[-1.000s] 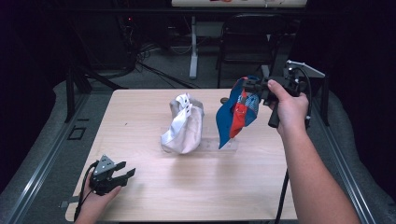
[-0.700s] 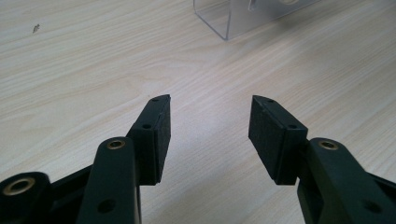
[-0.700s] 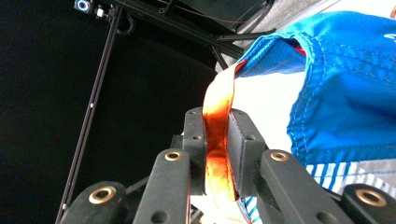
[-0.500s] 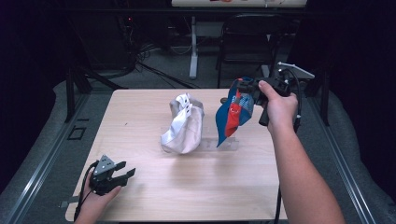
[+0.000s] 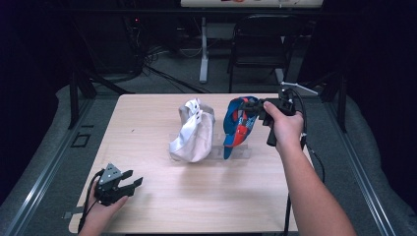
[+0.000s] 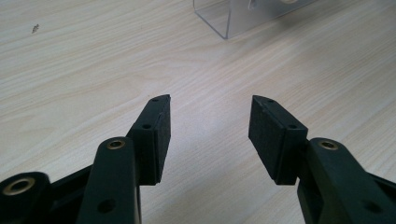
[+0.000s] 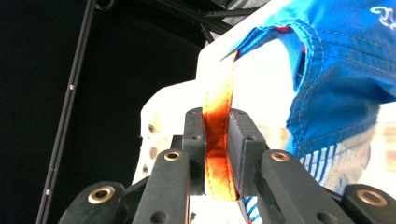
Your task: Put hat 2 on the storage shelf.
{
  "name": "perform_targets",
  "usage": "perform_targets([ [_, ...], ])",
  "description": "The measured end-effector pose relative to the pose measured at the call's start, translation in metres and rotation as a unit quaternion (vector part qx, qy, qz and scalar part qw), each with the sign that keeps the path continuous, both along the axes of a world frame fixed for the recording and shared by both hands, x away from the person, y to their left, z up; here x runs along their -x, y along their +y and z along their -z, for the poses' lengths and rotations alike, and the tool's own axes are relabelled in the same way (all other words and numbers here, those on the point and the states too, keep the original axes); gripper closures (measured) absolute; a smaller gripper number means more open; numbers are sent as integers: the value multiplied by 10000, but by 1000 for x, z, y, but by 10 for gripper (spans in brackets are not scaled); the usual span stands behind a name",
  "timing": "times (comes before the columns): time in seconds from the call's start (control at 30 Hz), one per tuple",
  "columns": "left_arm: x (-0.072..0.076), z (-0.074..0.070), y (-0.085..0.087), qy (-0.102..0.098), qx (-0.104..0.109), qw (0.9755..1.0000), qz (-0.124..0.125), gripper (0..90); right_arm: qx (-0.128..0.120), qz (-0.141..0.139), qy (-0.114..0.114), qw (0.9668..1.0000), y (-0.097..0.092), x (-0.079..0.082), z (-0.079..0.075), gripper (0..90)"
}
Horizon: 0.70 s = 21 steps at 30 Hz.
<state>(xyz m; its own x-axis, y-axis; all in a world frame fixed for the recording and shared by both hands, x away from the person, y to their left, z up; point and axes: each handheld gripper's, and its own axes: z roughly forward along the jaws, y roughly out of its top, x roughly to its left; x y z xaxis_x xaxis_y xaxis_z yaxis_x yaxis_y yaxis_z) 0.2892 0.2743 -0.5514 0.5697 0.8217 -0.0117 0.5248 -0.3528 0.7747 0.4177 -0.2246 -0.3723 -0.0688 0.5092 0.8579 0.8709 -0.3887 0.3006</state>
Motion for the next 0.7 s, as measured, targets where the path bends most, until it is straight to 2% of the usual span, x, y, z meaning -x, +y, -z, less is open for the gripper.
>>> perform_targets([
  [0.13,0,0,0,3,-11,10000,9,493,-1,-25,27,10000,0,3,6,783],
  [0.2,0,1,-1,-32,16,10000,2,493,108,-120,11,9999,-1,6,10,780],
  [0.4,-1,1,-1,-31,-3,10000,15,493,455,-163,-34,9988,1,12,12,743],
  [0.57,0,1,0,-2,-25,10000,3,493,495,-173,-32,9986,-2,15,14,724],
  [0.7,0,1,0,2,-28,10000,3,493,570,-180,-62,9982,-8,19,16,663],
])
